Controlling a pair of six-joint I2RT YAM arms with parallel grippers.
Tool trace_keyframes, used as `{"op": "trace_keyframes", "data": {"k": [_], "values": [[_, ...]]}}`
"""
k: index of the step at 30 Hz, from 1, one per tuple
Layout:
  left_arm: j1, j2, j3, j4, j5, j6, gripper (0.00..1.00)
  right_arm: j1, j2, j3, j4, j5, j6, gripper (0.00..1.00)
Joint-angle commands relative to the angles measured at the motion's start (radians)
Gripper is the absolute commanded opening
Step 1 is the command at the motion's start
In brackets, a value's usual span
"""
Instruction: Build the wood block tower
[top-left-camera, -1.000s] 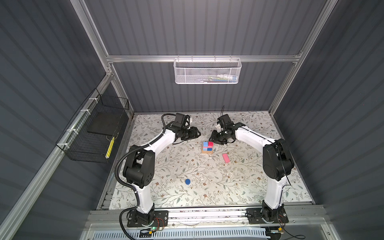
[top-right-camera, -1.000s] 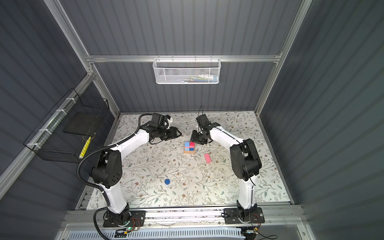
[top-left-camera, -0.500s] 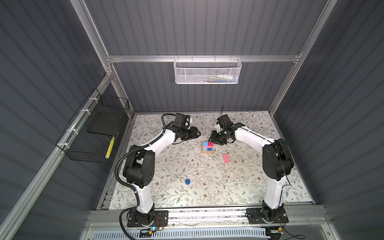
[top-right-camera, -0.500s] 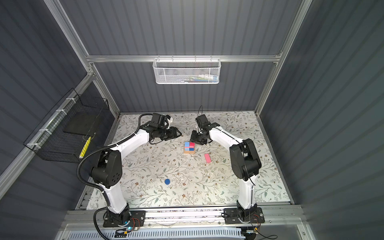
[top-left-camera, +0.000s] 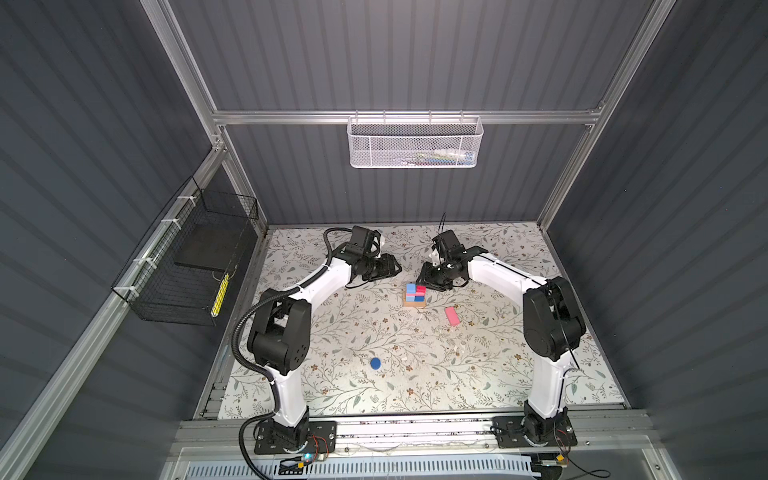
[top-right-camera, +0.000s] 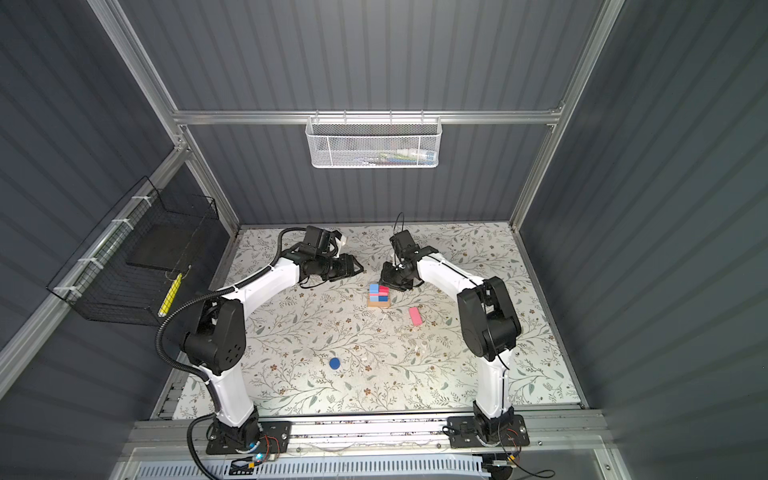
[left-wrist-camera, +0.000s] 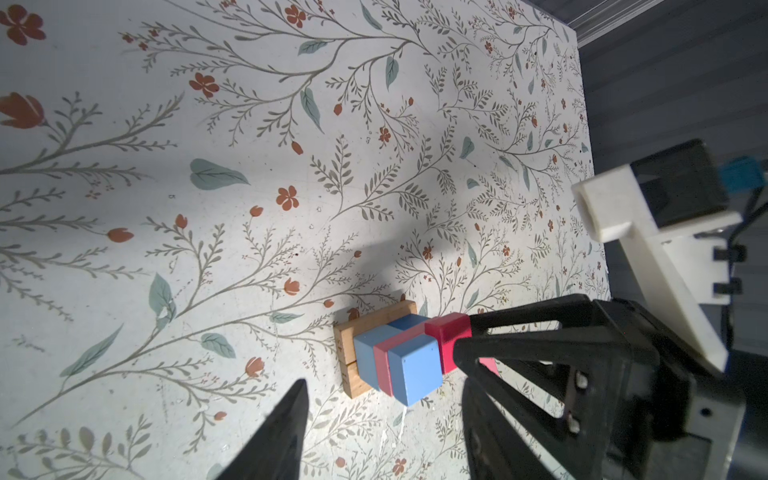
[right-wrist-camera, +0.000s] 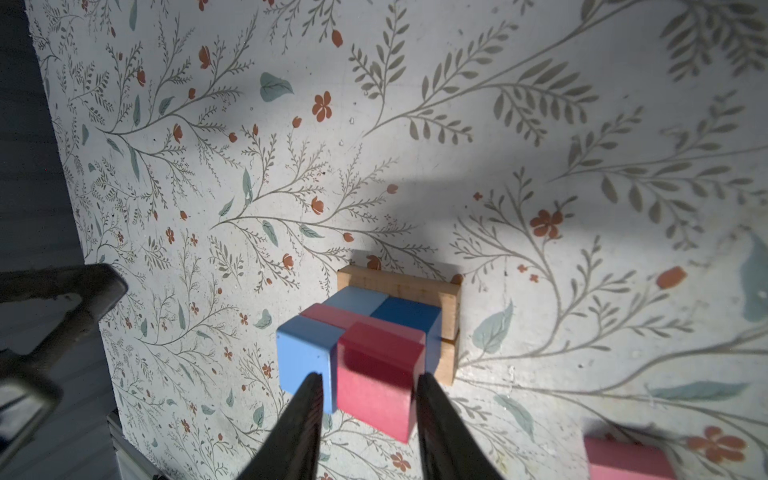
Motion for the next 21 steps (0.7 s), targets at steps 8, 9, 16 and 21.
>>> {"op": "trace_keyframes", "data": {"k": [8, 9, 16, 21], "values": [[0.004, 0.010, 0.031, -0.022, -0.005, 0.022, 0.59, 0.007, 0.019, -0.005, -0.004, -0.002, 0.001, 0.40], [0.004, 0.011, 0.031, -0.023, -0.005, 0.022, 0.59, 0.006, 0.019, -0.002, -0.007, 0.004, 0.000, 0.42], [0.004, 0.011, 0.031, -0.026, -0.006, 0.023, 0.59, 0.004, 0.021, 0.031, -0.034, 0.038, -0.016, 0.46], [0.004, 0.011, 0.032, -0.028, -0.008, 0.024, 0.59, 0.002, 0.029, 0.054, -0.038, 0.045, -0.022, 0.47]]}}
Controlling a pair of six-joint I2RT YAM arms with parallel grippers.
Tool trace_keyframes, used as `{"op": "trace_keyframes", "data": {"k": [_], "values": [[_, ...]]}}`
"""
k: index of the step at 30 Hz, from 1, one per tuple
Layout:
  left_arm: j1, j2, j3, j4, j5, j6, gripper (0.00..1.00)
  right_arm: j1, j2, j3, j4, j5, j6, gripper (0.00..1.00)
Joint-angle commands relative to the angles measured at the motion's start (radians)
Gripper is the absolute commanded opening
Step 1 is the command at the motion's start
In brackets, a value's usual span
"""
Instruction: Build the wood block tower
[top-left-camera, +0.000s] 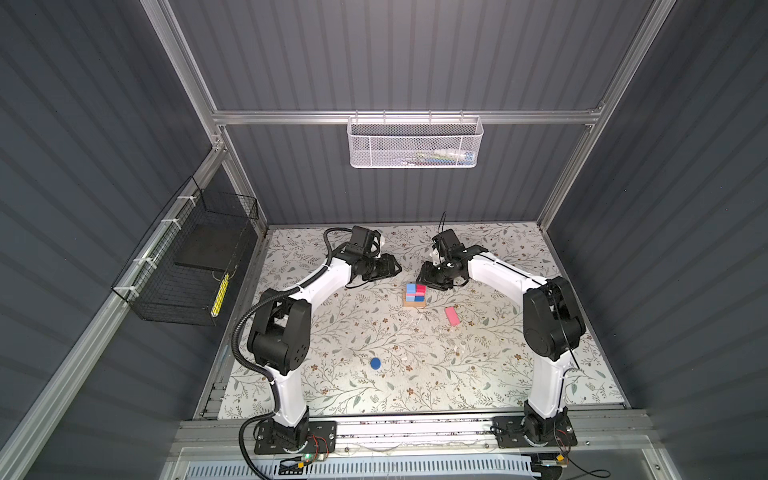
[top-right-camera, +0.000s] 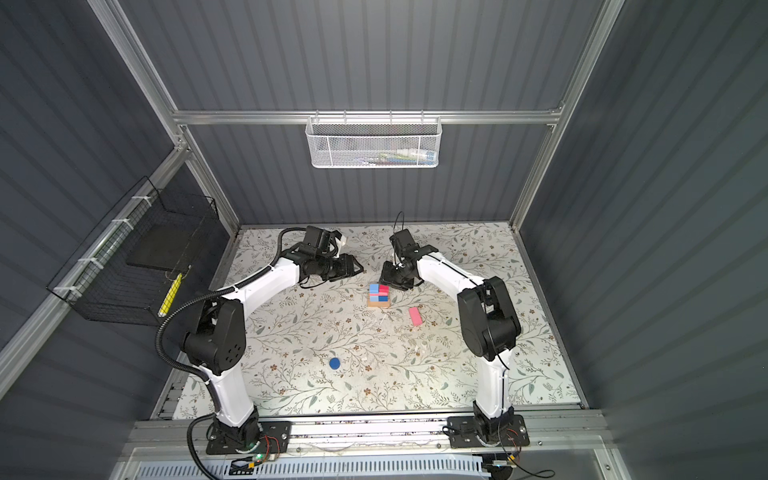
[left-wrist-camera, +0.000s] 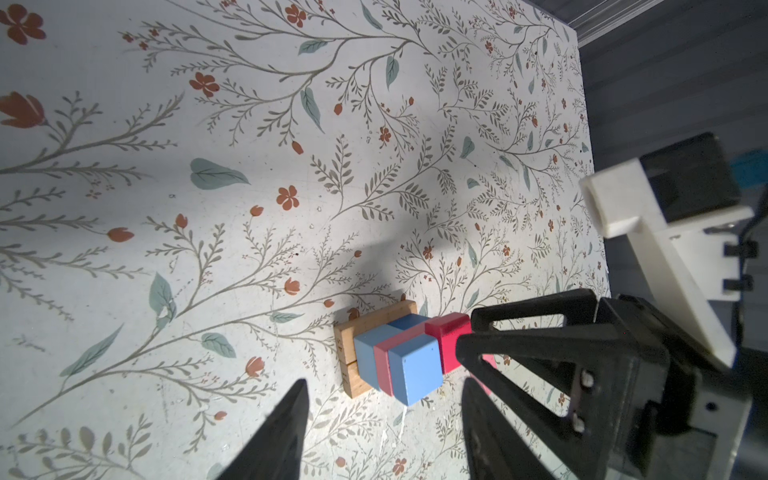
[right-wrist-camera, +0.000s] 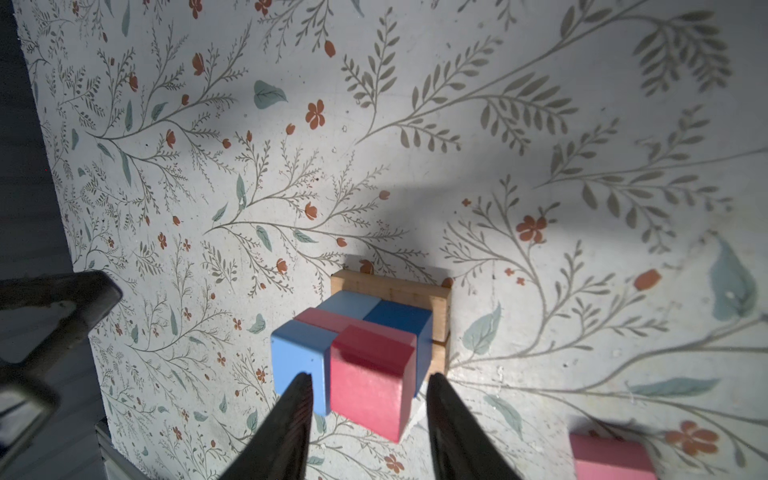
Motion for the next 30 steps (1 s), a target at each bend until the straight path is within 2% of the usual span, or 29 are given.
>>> {"op": "trace_keyframes", "data": {"k": [1, 30], "values": [[0.004, 0.012, 0.033, -0.026, -0.008, 0.024, 0.59, 0.001, 0.028, 0.034, -0.018, 0.017, -0.013, 0.48], [0.004, 0.013, 0.038, -0.035, -0.010, 0.033, 0.59, 0.000, 0.060, 0.074, -0.012, 0.002, -0.007, 0.46]]}}
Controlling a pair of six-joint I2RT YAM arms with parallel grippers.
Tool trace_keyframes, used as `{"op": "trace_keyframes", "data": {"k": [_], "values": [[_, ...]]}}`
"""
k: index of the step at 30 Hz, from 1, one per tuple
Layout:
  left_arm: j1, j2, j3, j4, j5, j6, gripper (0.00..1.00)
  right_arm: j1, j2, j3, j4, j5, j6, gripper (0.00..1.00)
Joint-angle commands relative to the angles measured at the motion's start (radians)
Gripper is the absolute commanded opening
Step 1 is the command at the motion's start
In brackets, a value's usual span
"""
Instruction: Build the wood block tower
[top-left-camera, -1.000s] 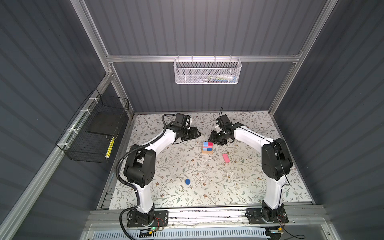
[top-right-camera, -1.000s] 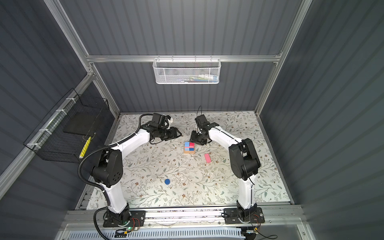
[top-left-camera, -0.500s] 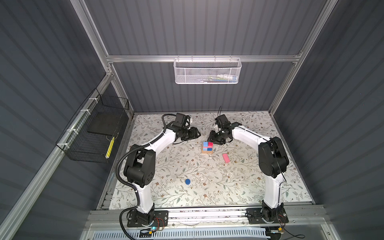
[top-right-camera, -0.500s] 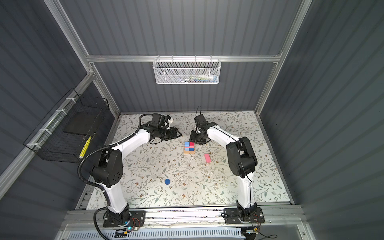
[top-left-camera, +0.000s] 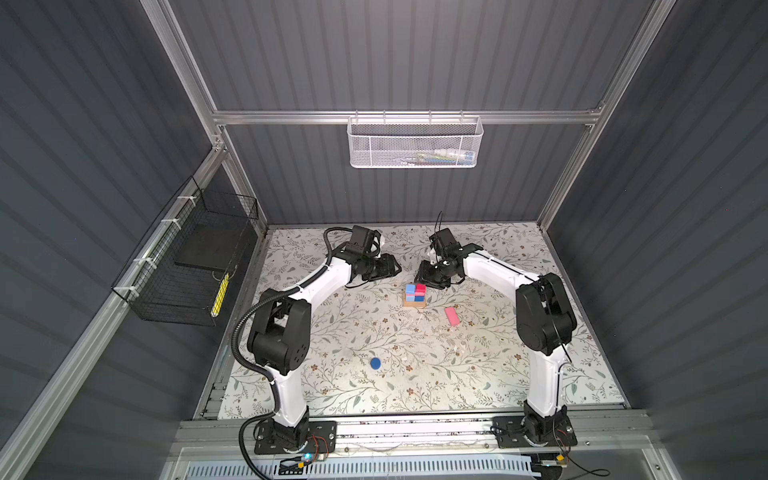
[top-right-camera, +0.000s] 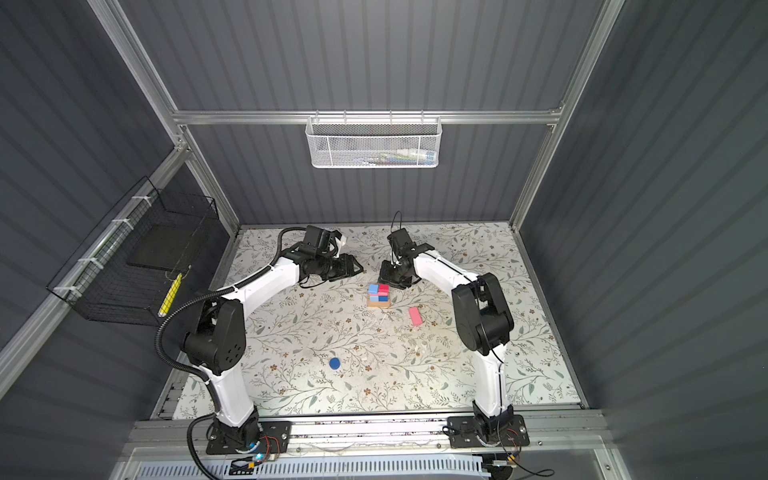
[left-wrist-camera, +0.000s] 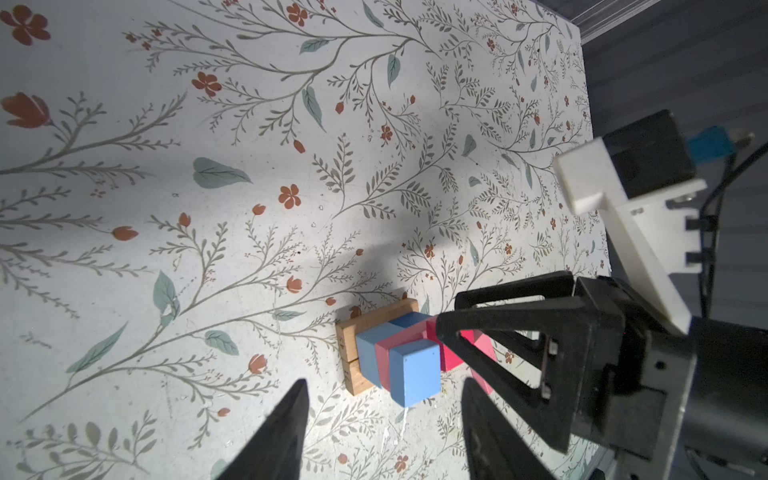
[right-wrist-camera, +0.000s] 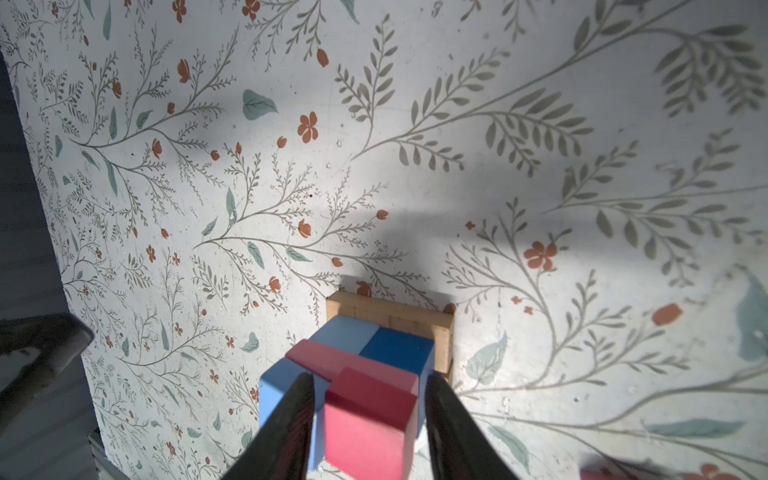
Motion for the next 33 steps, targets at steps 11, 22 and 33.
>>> {"op": "trace_keyframes", "data": {"k": [11, 22, 33], "values": [[0.004, 0.009, 0.028, -0.022, -0.007, 0.026, 0.58, -0.010, -0.001, 0.026, -0.008, 0.028, 0.001, 0.44], [0.004, 0.010, 0.028, -0.022, -0.007, 0.026, 0.58, -0.023, 0.000, 0.023, -0.004, 0.034, 0.014, 0.39], [0.004, 0.009, 0.028, -0.023, -0.011, 0.026, 0.58, -0.024, -0.011, 0.020, 0.013, 0.015, 0.019, 0.42]]}}
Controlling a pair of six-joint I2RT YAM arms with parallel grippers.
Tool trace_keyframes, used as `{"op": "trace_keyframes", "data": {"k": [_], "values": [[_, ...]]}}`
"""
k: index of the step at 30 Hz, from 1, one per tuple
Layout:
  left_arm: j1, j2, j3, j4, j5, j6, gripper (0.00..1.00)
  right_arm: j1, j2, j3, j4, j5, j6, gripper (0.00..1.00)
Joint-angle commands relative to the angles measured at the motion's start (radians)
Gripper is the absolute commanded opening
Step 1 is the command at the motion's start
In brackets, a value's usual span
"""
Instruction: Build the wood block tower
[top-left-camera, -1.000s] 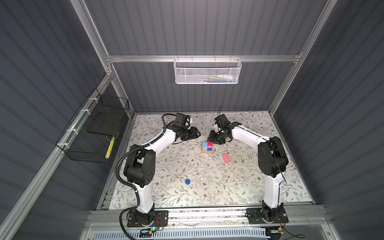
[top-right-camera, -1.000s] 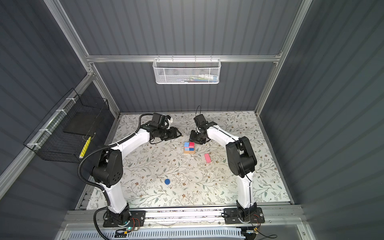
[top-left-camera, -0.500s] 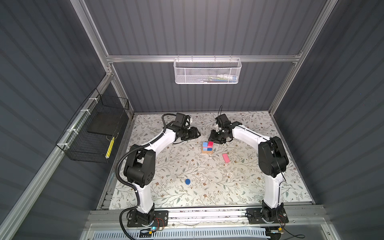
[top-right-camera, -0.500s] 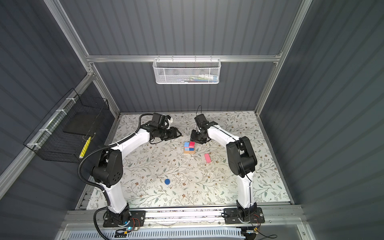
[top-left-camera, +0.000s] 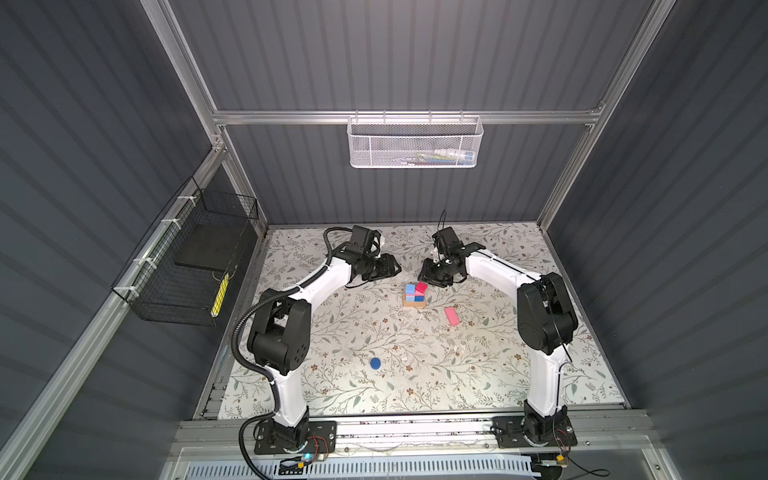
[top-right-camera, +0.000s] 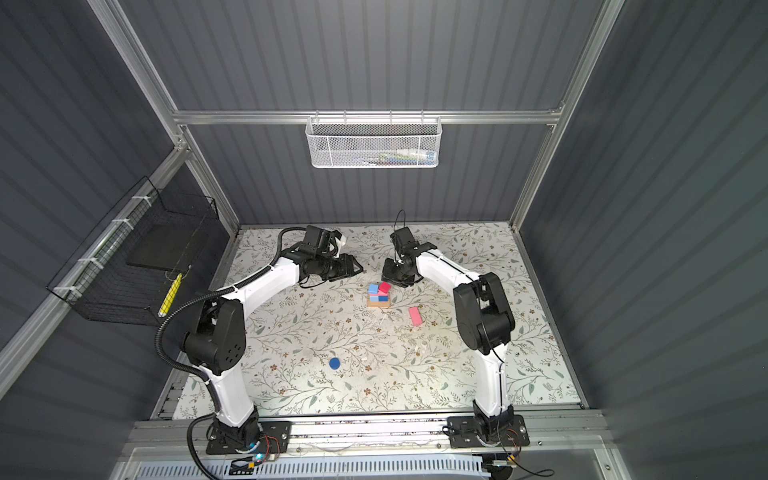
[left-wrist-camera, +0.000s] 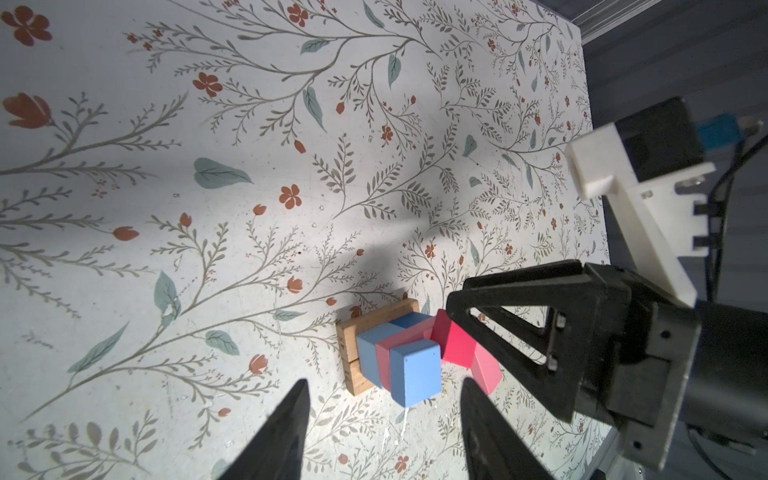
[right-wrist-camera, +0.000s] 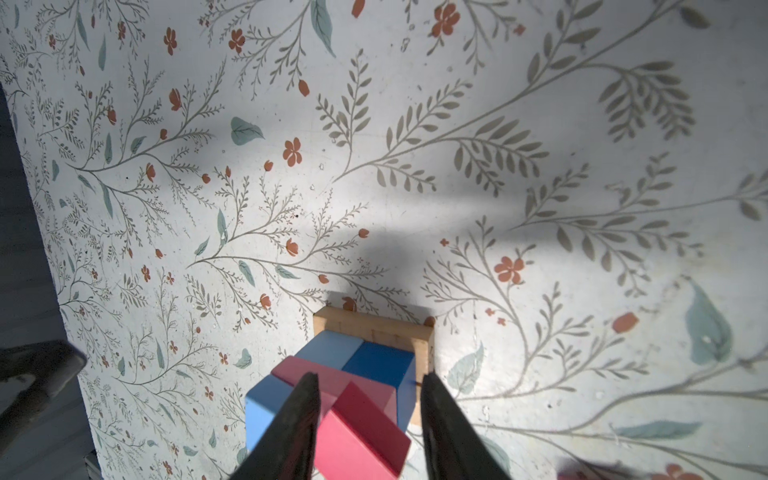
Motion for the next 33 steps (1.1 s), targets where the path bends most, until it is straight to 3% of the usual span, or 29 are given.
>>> {"op": "trace_keyframes", "data": {"k": [1, 33], "values": [[0.004, 0.010, 0.028, -0.023, -0.007, 0.025, 0.58, -0.002, -0.013, 0.020, 0.005, -0.008, 0.011, 0.41], [0.004, 0.016, 0.033, -0.027, -0.008, 0.026, 0.58, -0.001, -0.063, -0.046, 0.017, -0.011, 0.025, 0.33]]}}
